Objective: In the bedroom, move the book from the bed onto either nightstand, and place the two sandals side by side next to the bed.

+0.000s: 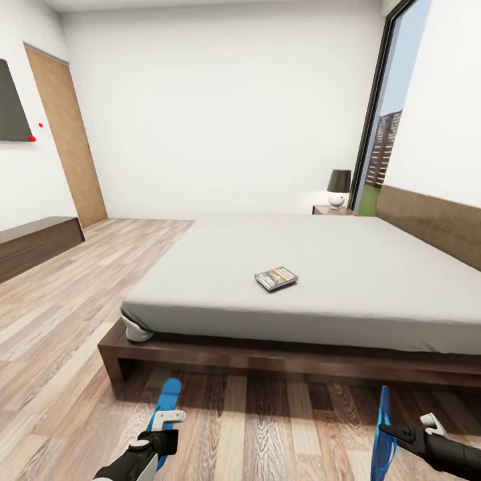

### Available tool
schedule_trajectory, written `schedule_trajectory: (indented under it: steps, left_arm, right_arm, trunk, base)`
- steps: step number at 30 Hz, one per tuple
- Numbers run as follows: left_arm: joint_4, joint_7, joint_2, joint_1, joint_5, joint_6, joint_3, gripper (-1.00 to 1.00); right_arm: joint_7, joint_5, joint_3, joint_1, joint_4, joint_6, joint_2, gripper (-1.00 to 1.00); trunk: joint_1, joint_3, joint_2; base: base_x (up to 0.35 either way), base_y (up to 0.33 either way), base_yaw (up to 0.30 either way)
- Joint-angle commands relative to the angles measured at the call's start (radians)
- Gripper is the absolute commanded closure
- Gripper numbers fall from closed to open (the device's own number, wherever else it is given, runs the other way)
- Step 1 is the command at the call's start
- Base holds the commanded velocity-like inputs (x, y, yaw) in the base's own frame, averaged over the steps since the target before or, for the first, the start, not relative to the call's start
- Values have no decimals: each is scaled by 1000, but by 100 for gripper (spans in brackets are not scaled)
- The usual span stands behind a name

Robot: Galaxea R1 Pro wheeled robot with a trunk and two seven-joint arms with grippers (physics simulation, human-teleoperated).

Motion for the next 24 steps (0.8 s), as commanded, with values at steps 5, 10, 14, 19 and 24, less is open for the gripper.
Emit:
schedule_trajectory:
  steps: [5, 10, 14, 19, 24]
  left_arm:
    - [-1, 0, 1, 0, -12, -1, 8, 100]
    - [-2, 0, 2, 0, -12, -1, 8, 100]
    - [-2, 0, 2, 0, -8, -1, 10, 100]
    - [-3, 0, 5, 0, 32, -1, 20, 100]
    - [-3, 0, 6, 0, 43, -1, 22, 100]
  right_arm:
    - [2, -7, 0, 0, -83, 151, 0, 100]
    - [2, -7, -1, 0, -106, 187, 0, 100]
    - [2, -7, -1, 0, -107, 190, 0, 100]
    - [2, -6, -1, 0, -107, 191, 0, 100]
    - [2, -6, -1, 0, -106, 191, 0, 100]
  trunk:
    - [19, -17, -36]
    - [28, -35, -50]
    - [30, -50, -51]
    - [32, -69, -52]
    - [34, -89, -54]
  base:
    - [0, 0, 0]
    - [0, 0, 0]
    - [0, 0, 0]
    - [0, 0, 0]
    - [0, 0, 0]
